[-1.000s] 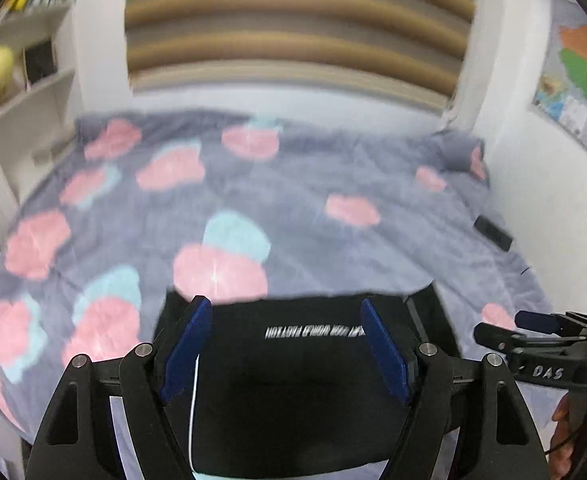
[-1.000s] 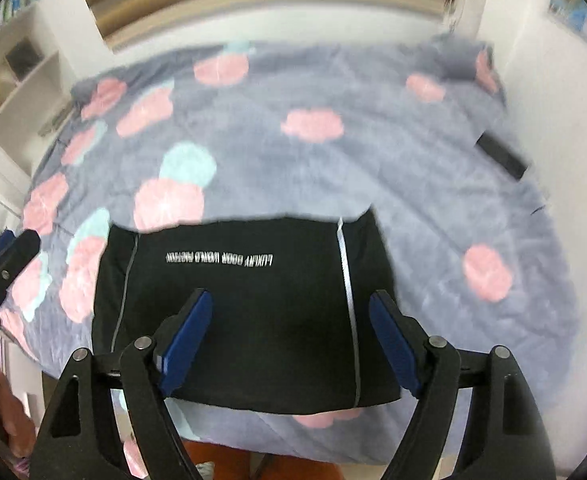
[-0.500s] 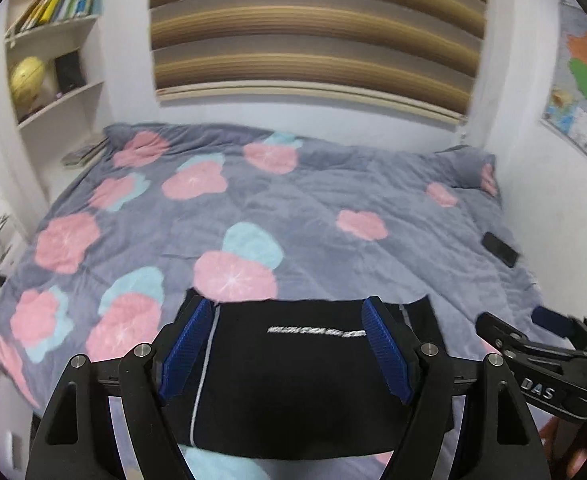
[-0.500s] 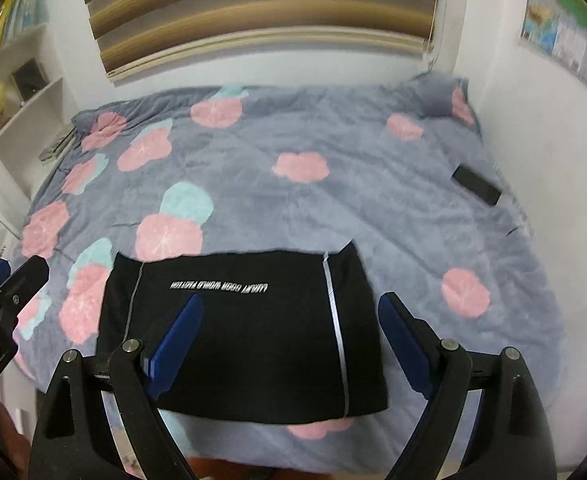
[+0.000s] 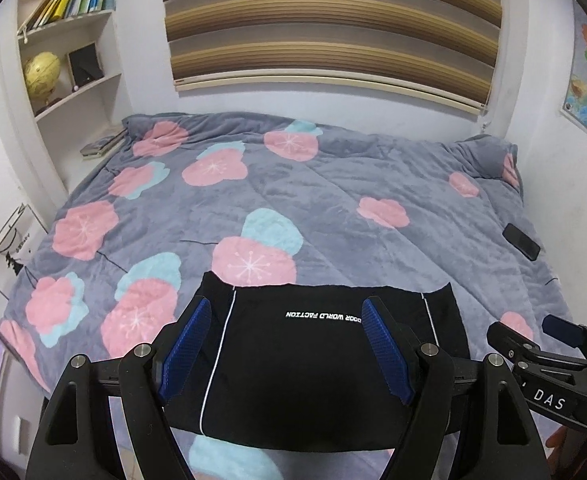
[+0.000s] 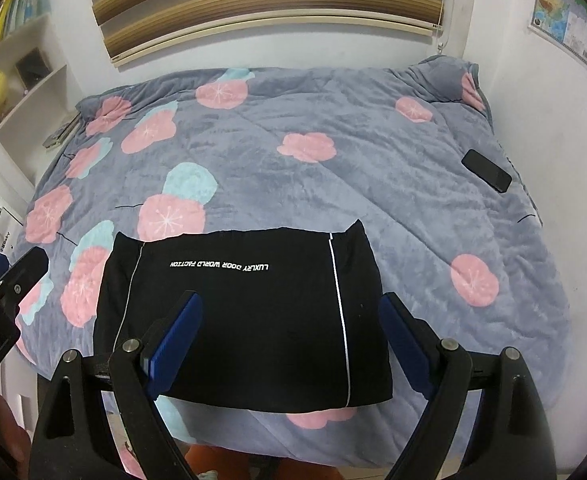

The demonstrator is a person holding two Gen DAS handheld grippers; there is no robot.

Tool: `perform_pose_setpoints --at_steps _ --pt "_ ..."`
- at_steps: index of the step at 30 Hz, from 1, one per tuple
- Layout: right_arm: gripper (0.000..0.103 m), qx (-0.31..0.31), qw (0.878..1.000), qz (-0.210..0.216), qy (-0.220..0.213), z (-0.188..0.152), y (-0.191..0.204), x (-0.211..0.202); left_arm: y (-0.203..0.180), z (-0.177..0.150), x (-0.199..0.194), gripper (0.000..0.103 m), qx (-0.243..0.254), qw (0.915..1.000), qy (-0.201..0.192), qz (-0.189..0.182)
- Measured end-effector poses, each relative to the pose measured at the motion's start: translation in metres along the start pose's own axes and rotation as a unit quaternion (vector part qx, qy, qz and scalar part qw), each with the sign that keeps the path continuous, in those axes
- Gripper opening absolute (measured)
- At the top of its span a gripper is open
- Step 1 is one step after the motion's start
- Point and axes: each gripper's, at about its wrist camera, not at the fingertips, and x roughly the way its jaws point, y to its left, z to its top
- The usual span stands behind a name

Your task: Fold large clothes

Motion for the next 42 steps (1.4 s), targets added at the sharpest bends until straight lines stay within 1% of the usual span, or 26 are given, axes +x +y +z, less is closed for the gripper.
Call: perform_pose_setpoints --at_steps 4,12,30,38,42 --pt "0.091 0.003 1.000 0.001 -0.002 0.001 -0.007 0.001 -0.003 0.000 0.000 0.079 -0.002 1.0000 0.001 -0.002" --pt "0.091 0.009 1.000 0.007 0.009 0.000 -0.017 0.010 -0.012 -0.003 0.005 0.079 0.008 0.9999 0.010 -0.001" --pt "0.091 0.010 1.000 0.014 0.019 0.000 -0.018 0.018 -0.014 -0.002 0.014 0.079 0.013 0.9998 0.017 0.000" --pt "0.091 0.010 1.000 0.015 0.022 -0.001 -0.017 0.021 -0.015 -0.002 0.020 0.079 0.019 0.9994 0.029 -0.002" --pt "0.091 0.010 1.000 0.016 0.026 -0.002 -0.017 0.023 -0.014 -0.002 0.021 0.079 0.020 0.9994 0.029 0.002"
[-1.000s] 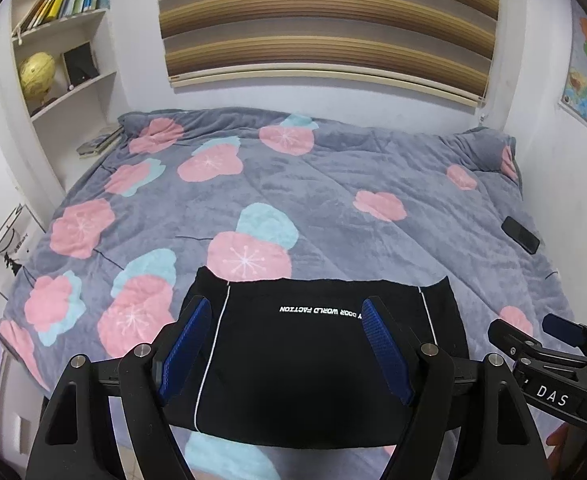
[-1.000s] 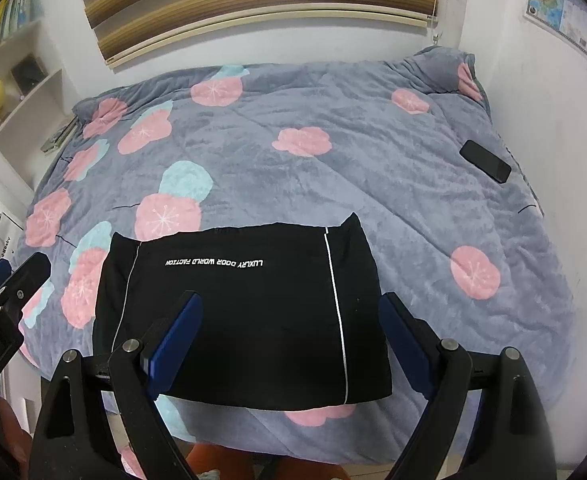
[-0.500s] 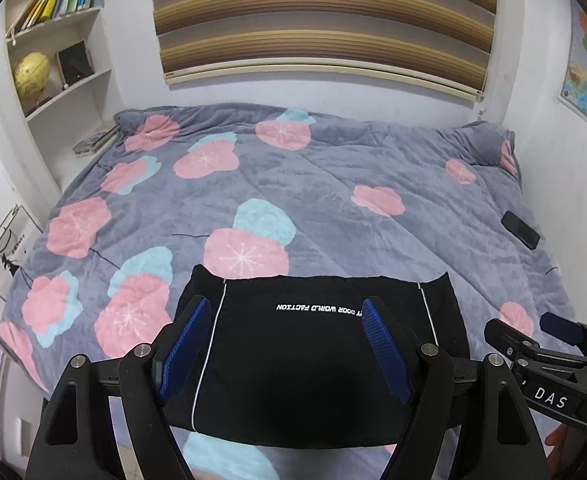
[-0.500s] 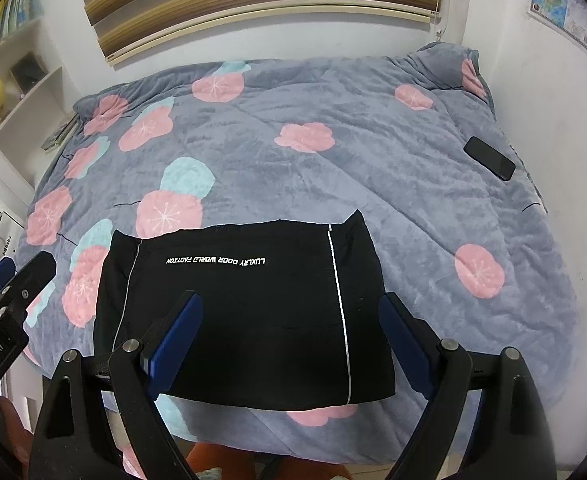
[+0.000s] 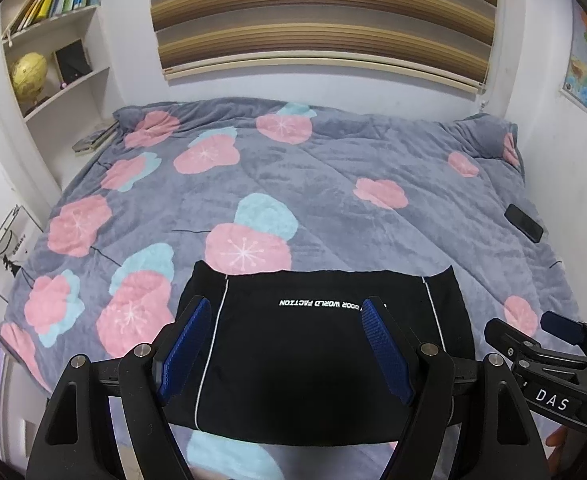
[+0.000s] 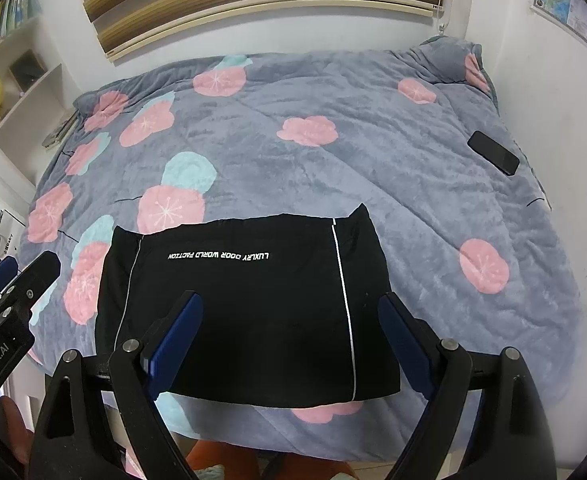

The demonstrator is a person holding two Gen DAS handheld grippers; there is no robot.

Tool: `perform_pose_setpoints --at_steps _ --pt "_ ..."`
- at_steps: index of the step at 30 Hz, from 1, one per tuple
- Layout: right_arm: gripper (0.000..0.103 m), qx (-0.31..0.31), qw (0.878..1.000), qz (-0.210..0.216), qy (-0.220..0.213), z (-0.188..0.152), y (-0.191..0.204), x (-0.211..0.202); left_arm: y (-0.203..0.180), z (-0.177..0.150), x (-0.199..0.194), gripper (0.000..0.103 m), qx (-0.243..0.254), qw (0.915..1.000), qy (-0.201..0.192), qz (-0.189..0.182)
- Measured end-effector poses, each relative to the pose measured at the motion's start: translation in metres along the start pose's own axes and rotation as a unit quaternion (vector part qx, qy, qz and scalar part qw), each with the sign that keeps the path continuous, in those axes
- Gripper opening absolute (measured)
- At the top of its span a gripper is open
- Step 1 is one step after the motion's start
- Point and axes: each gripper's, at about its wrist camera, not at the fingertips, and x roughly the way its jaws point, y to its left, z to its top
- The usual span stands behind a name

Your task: Fold large clothes

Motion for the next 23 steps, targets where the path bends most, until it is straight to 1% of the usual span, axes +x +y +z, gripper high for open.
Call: perform_pose_setpoints --at_steps 11,16,19,21,23 --pt "0.091 -0.002 1.000 0.002 0.005 0.000 0.000 0.003 0.001 -0.002 0.001 0.079 0.001 1.0000 0.000 0.000" --pt "0.091 -0.003 1.000 0.001 0.006 0.002 0.000 0.004 0.005 0.001 0.002 0.079 0.009 0.9999 -0.004 0.009" --pt "0.091 -0.001 1.000 -0.002 0.004 0.004 0.001 0.005 0.006 0.007 -0.001 0.079 0.021 0.9994 -0.023 0.018" --pt "0.091 0.003 1.000 -0.005 0.002 0.003 0.004 0.005 0.008 0.011 -0.006 0.079 0.029 0.9980 -0.047 0.031" --pt "0.091 0.008 1.000 -0.006 0.002 0.005 0.006 0.005 0.009 0.016 -0.005 0.079 0.034 0.9981 -0.046 0.022"
